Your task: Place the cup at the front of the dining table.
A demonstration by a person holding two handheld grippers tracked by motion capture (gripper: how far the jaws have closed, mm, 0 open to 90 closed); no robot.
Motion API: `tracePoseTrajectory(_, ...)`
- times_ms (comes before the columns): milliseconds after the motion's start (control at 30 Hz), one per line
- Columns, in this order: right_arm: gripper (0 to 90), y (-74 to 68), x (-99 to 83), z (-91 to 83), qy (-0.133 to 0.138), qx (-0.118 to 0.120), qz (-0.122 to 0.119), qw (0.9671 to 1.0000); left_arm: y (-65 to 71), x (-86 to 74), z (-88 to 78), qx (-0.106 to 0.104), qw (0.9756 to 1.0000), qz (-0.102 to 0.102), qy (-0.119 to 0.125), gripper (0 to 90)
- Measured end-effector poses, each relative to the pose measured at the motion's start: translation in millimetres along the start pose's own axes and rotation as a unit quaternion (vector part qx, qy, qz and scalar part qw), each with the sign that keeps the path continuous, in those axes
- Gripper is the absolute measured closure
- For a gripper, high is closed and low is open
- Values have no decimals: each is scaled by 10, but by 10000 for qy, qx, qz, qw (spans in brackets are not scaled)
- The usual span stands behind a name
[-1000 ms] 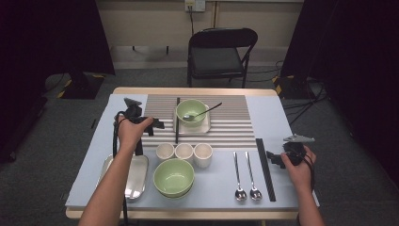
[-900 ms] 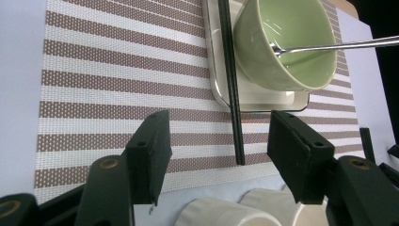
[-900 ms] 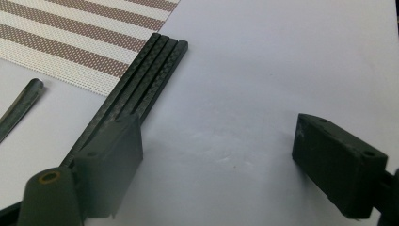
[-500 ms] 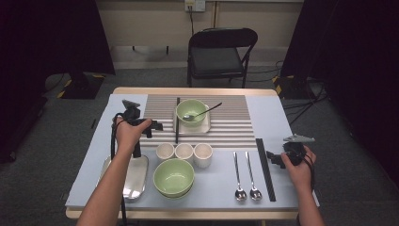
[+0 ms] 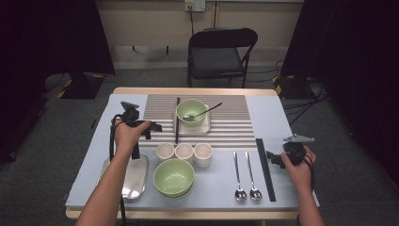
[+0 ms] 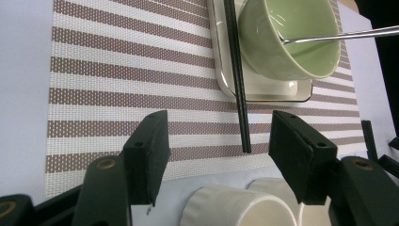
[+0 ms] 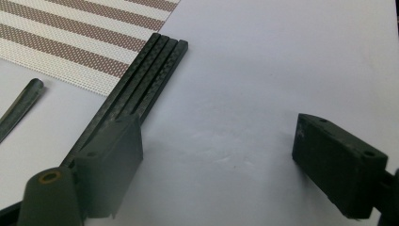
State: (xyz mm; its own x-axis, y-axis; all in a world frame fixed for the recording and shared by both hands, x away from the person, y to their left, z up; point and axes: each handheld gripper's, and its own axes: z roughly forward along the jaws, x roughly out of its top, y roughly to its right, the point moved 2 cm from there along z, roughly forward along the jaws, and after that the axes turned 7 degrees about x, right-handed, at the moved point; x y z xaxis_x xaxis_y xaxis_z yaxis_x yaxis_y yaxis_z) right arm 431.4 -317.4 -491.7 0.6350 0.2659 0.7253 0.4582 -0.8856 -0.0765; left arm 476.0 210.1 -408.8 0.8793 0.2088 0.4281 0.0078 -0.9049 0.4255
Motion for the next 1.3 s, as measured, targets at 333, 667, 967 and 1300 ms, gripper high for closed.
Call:
tracePoseTrajectory(333,151,1,0,0,-3,-2,-8,10000,-11,-18,-9,-60,10000,64,-7,377)
tracePoseTrajectory(667,151,1,0,0,0,-2,0,10000,-41,-41,-41,-54,9999,140,6,374)
tracePoseTrajectory(967,151,2,0,0,-1,-5,-4,10000,-68,-84,-51,-80,9997,207,-28,367)
tracePoseTrajectory(1300,151,0,0,1,-3,-4,1,10000,-87,-118,-76,-63,9997,242,-17,366)
